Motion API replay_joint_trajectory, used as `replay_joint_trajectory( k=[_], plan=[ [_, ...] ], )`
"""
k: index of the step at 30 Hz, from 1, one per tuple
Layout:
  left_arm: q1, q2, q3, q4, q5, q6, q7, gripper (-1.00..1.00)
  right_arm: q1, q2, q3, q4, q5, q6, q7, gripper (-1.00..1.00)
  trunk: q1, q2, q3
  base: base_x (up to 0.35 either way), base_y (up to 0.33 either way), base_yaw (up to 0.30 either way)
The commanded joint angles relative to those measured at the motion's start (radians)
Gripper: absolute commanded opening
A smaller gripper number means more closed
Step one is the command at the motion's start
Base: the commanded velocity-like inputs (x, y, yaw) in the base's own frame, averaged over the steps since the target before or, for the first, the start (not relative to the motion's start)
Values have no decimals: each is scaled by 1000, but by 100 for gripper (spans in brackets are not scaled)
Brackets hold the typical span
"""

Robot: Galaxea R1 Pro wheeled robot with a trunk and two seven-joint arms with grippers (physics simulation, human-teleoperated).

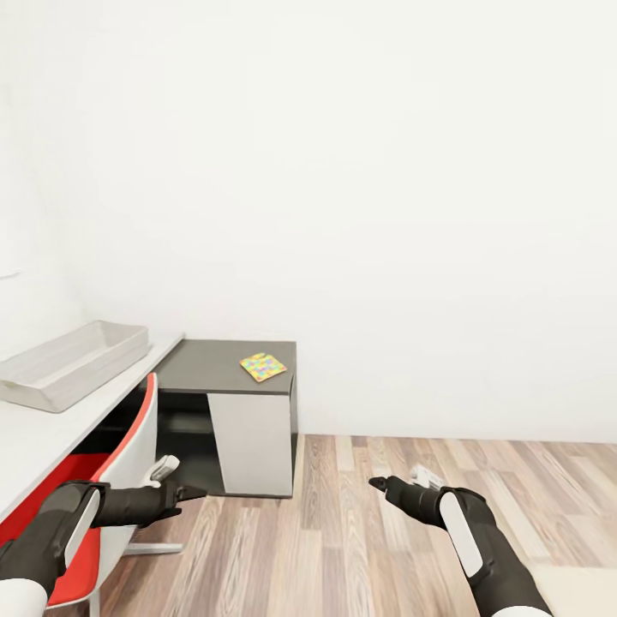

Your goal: Put all the toys in the child's room - the three board games (two on the bed and one on the table), the two jigsaw puzzles on the table, and the tennis ball on the table - inside the toy box on the table in the child's room.

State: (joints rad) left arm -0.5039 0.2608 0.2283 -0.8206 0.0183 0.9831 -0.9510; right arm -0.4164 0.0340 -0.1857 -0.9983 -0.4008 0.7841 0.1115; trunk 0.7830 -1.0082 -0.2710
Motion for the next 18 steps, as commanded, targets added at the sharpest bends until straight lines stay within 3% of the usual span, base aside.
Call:
replay_joint_trajectory(
  k=[1, 18],
  plan=[
    [-1, 0, 1, 0, 2, 8, -2, 100, -1, 1, -5, -1, 6, 5, 8, 100, 1, -1, -1, 251, 0, 0],
    [-1, 0, 2, 0, 2, 8, -3, 100, -1, 1, -3, 0, 0, -22, 7, 100, 1, -1, -5, 252, 0, -17]
  ],
)
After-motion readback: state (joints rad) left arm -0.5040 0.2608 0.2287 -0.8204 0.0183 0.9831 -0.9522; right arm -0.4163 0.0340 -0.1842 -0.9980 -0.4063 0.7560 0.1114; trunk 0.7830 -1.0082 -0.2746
